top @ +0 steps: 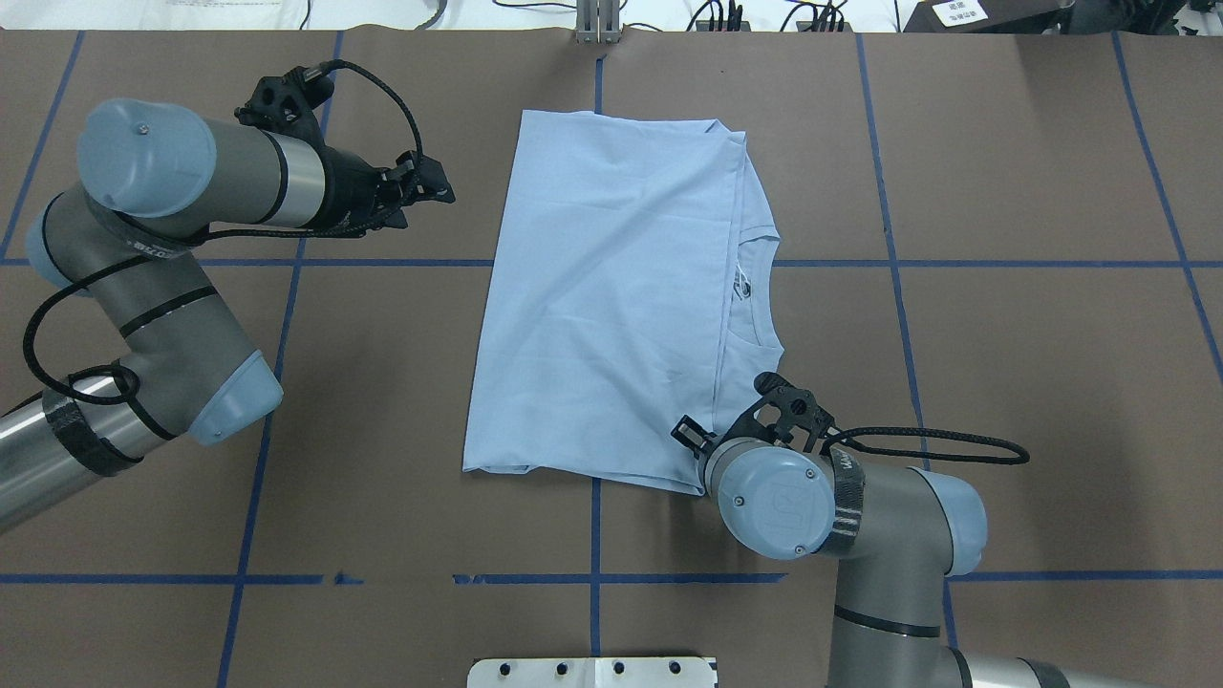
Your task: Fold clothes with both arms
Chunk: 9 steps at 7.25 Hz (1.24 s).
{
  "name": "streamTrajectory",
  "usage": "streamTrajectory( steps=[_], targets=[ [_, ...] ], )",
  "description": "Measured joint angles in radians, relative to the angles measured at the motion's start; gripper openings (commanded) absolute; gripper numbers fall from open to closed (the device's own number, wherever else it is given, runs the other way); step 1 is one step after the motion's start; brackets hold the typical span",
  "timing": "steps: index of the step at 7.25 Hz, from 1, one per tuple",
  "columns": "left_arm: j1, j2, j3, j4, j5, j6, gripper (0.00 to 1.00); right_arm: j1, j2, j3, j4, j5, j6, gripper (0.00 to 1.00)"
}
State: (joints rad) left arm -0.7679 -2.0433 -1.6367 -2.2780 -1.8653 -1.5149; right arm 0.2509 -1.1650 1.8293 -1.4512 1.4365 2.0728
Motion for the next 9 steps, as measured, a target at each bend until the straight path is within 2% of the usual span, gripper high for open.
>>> streamTrajectory(
  steps=[9],
  targets=[
    [0.003, 0.025, -0.018, 0.000, 0.001, -0.009, 0.73, 0.011, 0.007, 0.014, -0.001, 0.003, -0.004, 0.00]
  ],
)
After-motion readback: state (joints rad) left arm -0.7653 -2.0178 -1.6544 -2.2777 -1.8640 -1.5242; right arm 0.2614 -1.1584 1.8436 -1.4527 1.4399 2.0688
